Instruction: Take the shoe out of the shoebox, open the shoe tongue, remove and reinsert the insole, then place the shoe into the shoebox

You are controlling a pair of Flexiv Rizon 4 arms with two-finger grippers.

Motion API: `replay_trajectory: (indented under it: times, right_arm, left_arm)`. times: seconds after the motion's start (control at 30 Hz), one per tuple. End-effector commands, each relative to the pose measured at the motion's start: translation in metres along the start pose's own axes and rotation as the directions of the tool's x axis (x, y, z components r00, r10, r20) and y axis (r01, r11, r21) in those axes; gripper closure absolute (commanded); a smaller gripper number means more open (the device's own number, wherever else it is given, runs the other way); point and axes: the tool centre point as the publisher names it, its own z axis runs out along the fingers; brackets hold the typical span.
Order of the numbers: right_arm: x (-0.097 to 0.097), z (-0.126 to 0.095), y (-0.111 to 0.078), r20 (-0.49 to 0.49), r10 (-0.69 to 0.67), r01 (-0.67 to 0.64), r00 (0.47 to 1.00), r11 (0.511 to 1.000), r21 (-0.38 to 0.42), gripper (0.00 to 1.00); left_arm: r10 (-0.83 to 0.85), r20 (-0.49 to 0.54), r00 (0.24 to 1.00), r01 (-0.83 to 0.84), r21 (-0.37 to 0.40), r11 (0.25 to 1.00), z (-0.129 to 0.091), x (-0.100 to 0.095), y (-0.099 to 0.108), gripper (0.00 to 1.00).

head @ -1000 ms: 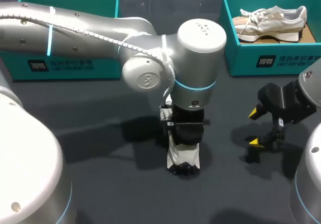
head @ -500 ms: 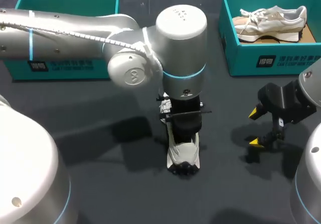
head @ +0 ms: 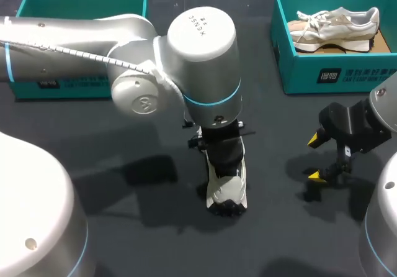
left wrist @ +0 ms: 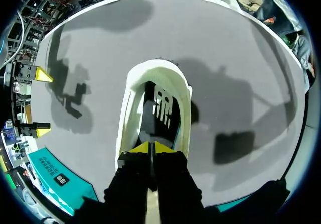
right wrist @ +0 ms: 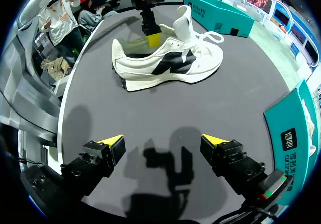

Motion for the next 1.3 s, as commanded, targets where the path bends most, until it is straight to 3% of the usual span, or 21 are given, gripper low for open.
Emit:
replay_trajectory:
  times: [0.03,0.3,0.5,0.73,1.03,1.2,1.3]
  right_arm:
    - [0.002,-0.001,0.0,0.003,0.0,0.0,1.0,1.0,0.001,0.0]
    - [0.002,-0.001,0.0,0.003,0.0,0.0,1.0,1.0,0.001,0.0]
    - [0.002,-0.001,0.0,0.003,0.0,0.0,1.0,1.0,0.001,0.0]
    - [0.002,-0.001,0.0,0.003,0.0,0.0,1.0,1.0,0.001,0.0]
    - [0.002,-0.001,0.0,0.003,0.0,0.0,1.0,1.0,0.001,0.0]
    - [0.002,-0.001,0.0,0.003,0.0,0.0,1.0,1.0,0.001,0.0]
    - [0.002,-0.001,0.0,0.003,0.0,0.0,1.0,1.0,0.001,0.0]
  left_arm:
    - [-0.011,-0.005,1.0,0.011,-0.008,1.0,0.008,0.001,0.002,0.84]
    - [-0.015,-0.015,1.0,0.016,0.025,1.0,0.013,0.0,0.01,0.72]
    - [0.011,-0.005,1.0,-0.011,0.035,0.999,0.008,-0.002,0.011,0.51]
    - [0.039,0.016,0.999,-0.04,0.074,0.996,-0.001,-0.007,0.009,0.35]
    - [0.044,0.012,0.999,-0.045,0.104,0.994,-0.004,-0.012,0.016,0.41]
    - [0.047,0.003,0.999,-0.047,0.113,0.993,-0.006,-0.013,0.017,0.36]
    - [0.049,-0.014,0.999,-0.047,0.114,0.992,-0.005,-0.014,0.017,0.38]
